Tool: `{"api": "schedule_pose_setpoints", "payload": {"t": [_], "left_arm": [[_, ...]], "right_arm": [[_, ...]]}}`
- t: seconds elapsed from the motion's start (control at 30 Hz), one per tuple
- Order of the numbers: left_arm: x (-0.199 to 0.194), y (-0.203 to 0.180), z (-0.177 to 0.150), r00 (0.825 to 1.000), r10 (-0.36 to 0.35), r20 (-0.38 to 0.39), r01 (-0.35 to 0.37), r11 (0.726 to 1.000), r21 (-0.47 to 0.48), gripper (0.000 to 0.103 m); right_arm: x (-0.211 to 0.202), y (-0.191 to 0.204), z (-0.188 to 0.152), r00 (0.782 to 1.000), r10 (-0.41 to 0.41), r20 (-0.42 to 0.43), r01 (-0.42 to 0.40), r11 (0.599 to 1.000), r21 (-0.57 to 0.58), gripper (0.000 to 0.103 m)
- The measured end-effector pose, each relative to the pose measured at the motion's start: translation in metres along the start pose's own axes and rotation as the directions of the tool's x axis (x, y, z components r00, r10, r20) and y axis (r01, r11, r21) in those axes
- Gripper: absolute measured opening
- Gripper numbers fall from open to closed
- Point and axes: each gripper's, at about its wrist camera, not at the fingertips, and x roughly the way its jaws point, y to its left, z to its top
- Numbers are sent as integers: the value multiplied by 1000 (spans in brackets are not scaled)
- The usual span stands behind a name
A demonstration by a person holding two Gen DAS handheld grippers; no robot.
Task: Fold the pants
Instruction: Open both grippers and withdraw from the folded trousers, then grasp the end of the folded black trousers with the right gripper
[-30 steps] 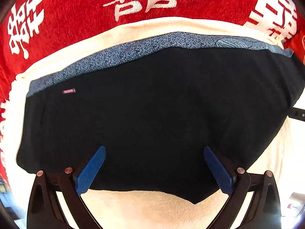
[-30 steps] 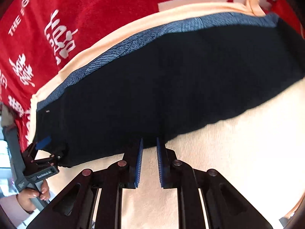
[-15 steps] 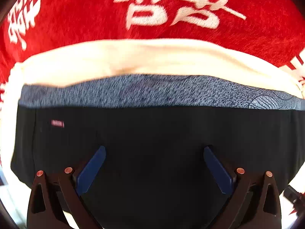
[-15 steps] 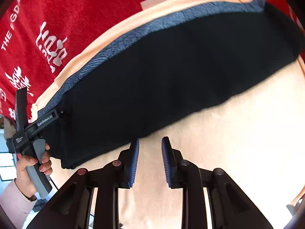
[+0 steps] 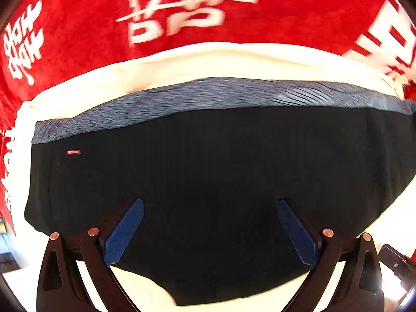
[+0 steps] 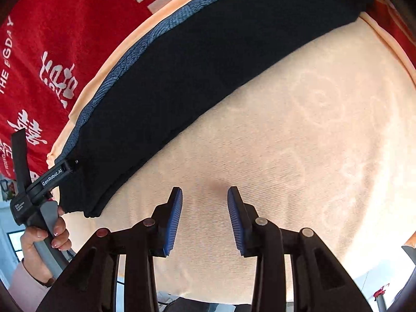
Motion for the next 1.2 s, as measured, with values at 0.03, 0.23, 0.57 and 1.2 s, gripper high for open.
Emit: {"api": "schedule_pose_setpoints", "payload": {"t": [0.03, 0.23, 0.57, 1.2], "left_arm": [[-1, -5, -1, 1000, 0, -1, 0, 1000, 7, 103], [-13, -55, -11, 1000, -2, -5, 2, 997, 73, 103], [-14, -133, -5, 1000, -8, -8, 9, 991, 136, 103], [-10, -245, 21, 999, -47, 16, 43, 981, 190, 103]], "right_arm": [[-1, -2, 1, 1000, 2, 2, -2, 1000, 6, 40], [-9, -21, 4, 1000, 7, 17, -8, 999, 33, 40], [-20, -51, 0, 999, 19, 28, -21, 996, 89, 40], [-55, -109, 21, 985, 70, 155, -99, 977, 187, 40]]}}
